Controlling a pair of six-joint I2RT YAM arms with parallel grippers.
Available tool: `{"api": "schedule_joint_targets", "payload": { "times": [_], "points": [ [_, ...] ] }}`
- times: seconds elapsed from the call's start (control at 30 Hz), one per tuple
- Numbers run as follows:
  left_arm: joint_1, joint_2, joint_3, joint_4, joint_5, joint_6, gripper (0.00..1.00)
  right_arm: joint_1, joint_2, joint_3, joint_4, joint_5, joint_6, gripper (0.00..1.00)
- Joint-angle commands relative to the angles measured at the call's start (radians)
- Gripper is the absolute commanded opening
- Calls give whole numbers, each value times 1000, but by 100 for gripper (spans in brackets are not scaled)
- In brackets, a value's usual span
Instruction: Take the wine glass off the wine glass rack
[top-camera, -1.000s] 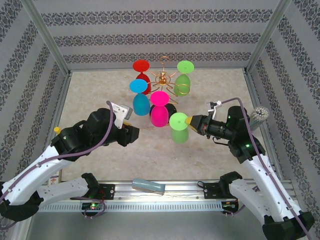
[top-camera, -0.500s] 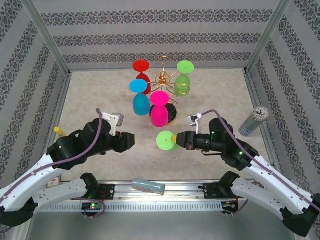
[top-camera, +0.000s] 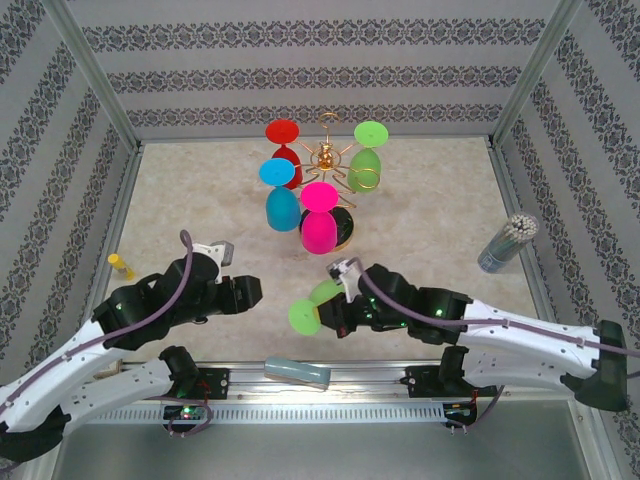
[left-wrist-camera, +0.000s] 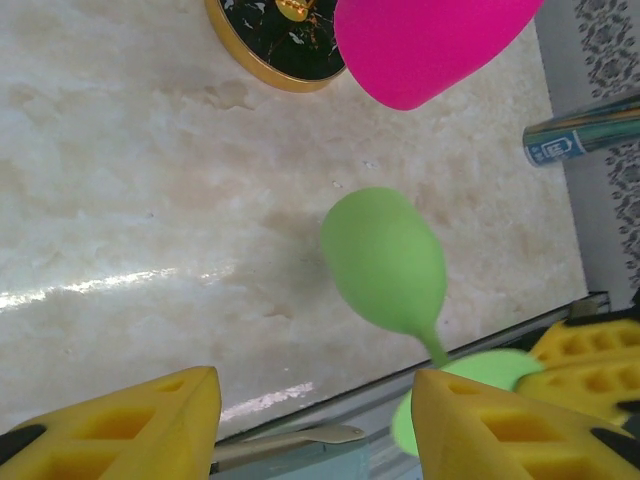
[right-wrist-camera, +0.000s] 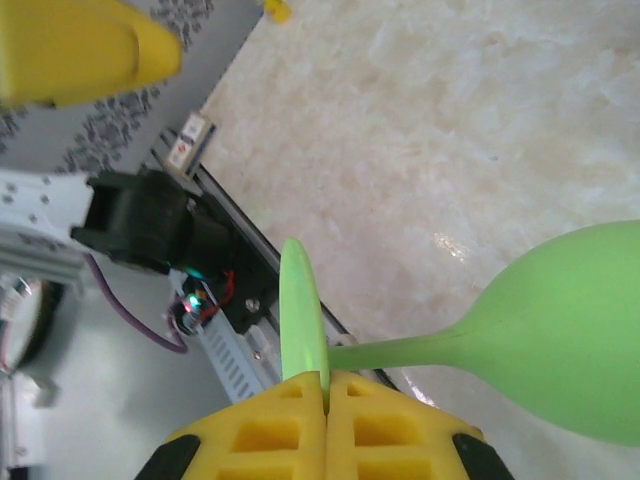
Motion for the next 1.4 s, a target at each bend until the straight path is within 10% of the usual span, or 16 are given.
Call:
{"api": "schedule_joint_targets", "payload": {
  "times": [0.0,0.77,1.37],
  "points": [
    [-14,-40,-12,-56,0,-97,55,76,56,67,58,144,-112,0],
    [-14,-41,20,-242,51,-203,58,300,386,187,253,485,-380,0],
    [-12,-69,-72,-77,123,-334,56,367,493,162,424,712,-559,0]
  ]
}}
